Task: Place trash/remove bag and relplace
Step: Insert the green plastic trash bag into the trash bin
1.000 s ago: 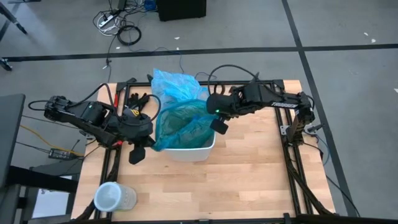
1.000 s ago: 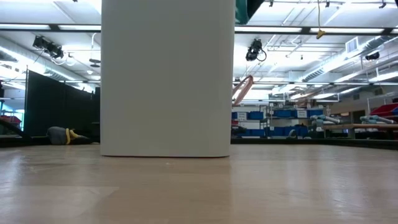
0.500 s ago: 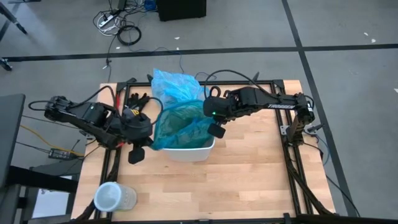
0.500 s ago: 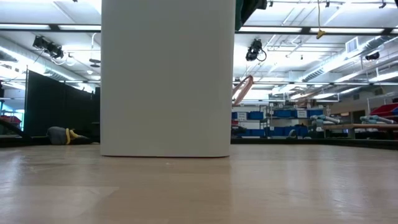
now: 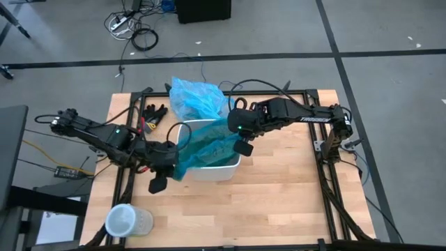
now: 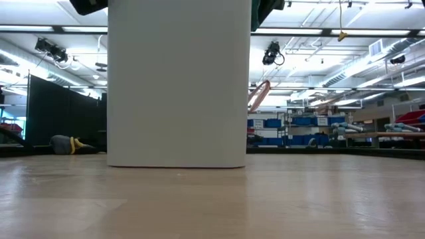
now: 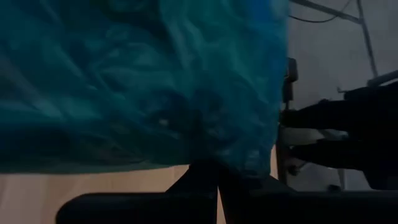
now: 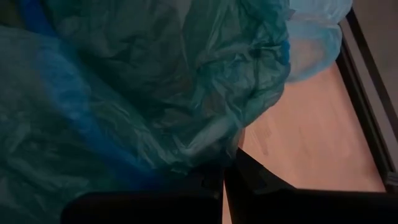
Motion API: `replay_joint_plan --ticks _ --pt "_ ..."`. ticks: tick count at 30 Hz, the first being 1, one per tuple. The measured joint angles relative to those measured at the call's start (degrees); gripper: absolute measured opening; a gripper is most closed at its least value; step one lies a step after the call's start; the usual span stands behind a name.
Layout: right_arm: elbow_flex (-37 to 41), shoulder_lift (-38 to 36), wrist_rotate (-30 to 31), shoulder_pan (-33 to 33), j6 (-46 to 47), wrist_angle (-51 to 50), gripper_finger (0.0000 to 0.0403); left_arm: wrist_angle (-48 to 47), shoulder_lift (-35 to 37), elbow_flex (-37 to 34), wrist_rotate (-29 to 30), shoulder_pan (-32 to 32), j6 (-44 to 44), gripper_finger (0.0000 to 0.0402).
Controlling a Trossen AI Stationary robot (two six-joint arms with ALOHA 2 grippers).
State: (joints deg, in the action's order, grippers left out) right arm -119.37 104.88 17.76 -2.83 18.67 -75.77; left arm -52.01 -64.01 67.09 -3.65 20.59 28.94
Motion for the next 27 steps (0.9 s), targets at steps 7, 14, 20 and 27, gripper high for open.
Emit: replay_joint_plan --ticks 7,14,20,27 --pt "-0.02 -0.02 -1.55 -0.11 -4.81 1.67 0.0012 0.02 0.32 0.02 -0.03 0.18 0.25 0.0008" --pt "-0.63 -0.09 -2.55 0.47 -2.14 1.83 0.0088 0.05 0.33 0.02 1.4 0.18 -0.05 0.0008" --pt "-0.63 -3.05 -2.49 0.59 -2.33 3.59 0.0128 0.02 0.33 0.04 2.52 0.18 -0.06 0.0008" --pt "-0.63 -10.26 -1.08 0.94 -3.41 4.91 0.0136 0.01 0.33 0.04 2.63 0.18 -0.1 0.0008"
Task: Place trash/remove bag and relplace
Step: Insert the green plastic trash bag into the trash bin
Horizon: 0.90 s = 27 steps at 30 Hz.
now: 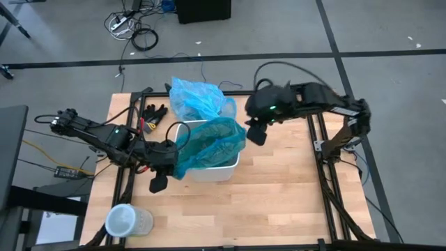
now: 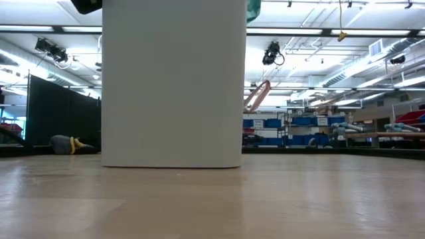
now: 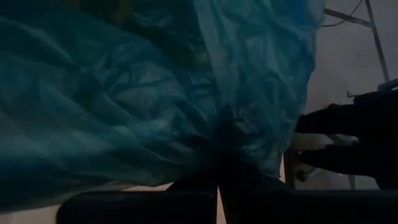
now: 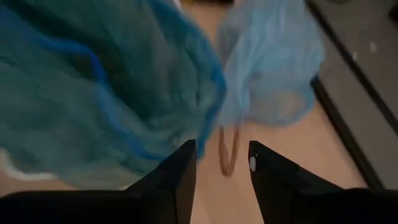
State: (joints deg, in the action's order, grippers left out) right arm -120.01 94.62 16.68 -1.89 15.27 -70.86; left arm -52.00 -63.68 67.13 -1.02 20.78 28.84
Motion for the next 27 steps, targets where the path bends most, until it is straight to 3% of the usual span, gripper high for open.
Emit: replay_joint_plan --ticks 7,15,24,27 --pt "-0.07 -2.3 0.55 1.69 -7.6 11.71 0.0132 -0.03 0.0 0.02 0.98 0.0 -0.04 0.0008" --pt "0.0 1.06 -13.02 3.38 -9.63 15.65 0.0137 -0.17 0.04 2.63 3.63 0.02 0.17 0.0008" --pt "0.0 1.85 -21.35 1.11 -11.82 16.84 0.0135 -0.17 0.09 3.91 7.9 -0.02 -0.15 0.0008" --pt "0.0 2.0 -21.02 0.58 -12.63 16.73 0.0137 -0.16 0.07 3.91 8.0 -0.02 -0.16 0.0008"
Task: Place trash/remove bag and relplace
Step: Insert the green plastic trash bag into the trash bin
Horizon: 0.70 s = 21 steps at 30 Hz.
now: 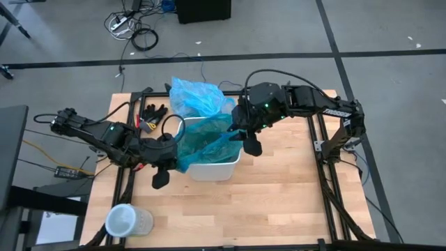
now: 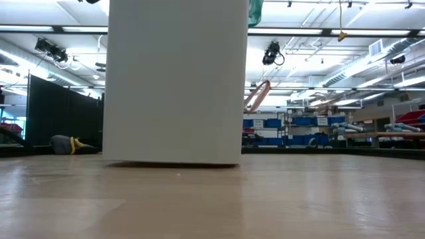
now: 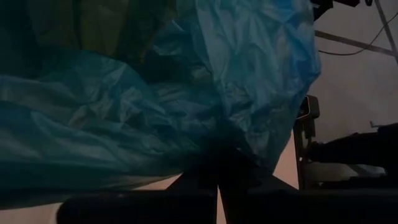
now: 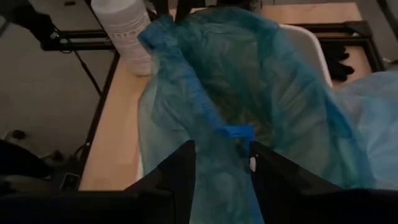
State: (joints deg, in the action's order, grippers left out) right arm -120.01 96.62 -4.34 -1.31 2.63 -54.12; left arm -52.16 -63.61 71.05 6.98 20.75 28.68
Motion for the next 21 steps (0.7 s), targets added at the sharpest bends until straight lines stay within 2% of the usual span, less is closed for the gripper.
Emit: replay_joint_plan --ticks 6,11,14,16,21 --pt "-0.05 0.93 0.23 0.21 -2.85 0.42 0.0137 0.02 -0.01 0.0 0.07 0.0 0.24 0.0008" --pt "0.0 3.82 -3.1 0.12 -3.98 0.26 0.014 0.01 -0.03 0.0 0.12 0.0 0.29 0.0008" --pt "0.0 4.8 -2.74 0.16 -3.61 0.32 0.0134 0.03 -0.03 0.0 0.22 0.0 0.32 0.0008" --pt "0.02 4.83 -2.56 0.15 -3.34 0.57 0.0113 -0.02 -0.03 0.0 0.22 0.0 0.48 0.0008" --pt "0.02 3.0 -2.53 -0.67 -3.56 0.87 0.0013 0.04 -0.04 0.0 0.22 0.0 0.48 0.0008"
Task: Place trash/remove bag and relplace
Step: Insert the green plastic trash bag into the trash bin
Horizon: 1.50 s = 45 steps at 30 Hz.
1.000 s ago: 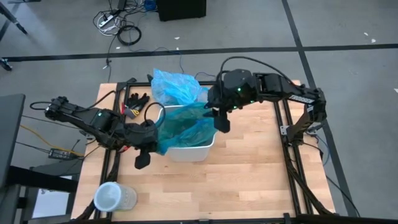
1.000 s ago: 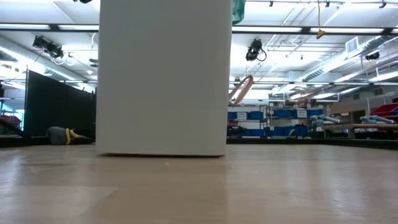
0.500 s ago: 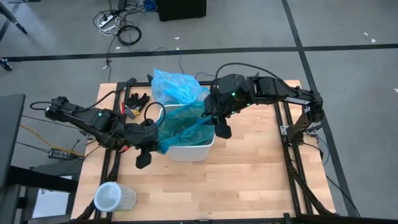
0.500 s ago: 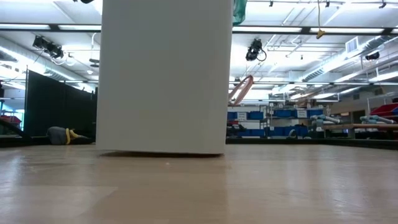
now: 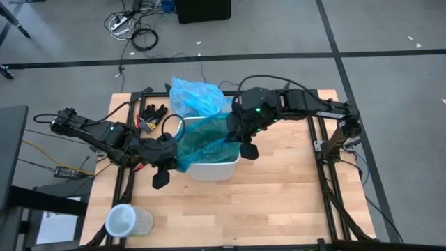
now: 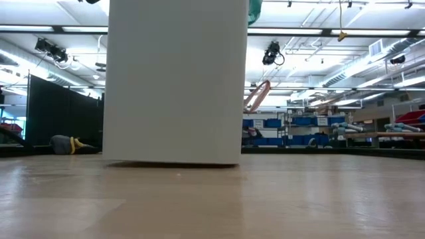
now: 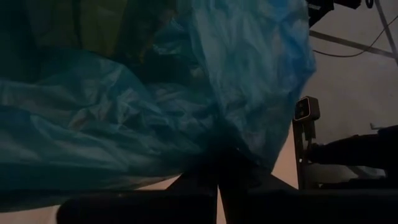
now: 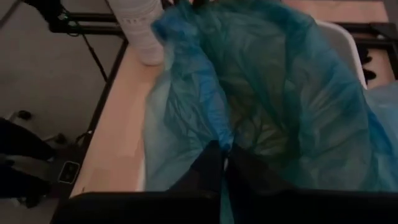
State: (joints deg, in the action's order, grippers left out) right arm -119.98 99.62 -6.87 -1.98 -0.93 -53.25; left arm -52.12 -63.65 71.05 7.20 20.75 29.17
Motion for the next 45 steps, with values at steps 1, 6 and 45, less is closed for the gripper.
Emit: replay_joint_plan --ticks 1,6,45 --pt "0.0 -0.42 0.33 -0.32 0.03 -0.07 0.001 0.0 0.01 0.0 0.0 0.0 0.02 0.0008" --pt "-0.02 -1.56 3.81 -2.76 2.72 -1.4 0.0002 0.03 0.0 0.0 -0.01 0.0 0.02 0.0008" --pt "8.88 -1.05 27.74 -20.57 9.93 -7.01 0.0 1.68 -0.01 0.0 0.04 -0.02 -0.32 0.0008"
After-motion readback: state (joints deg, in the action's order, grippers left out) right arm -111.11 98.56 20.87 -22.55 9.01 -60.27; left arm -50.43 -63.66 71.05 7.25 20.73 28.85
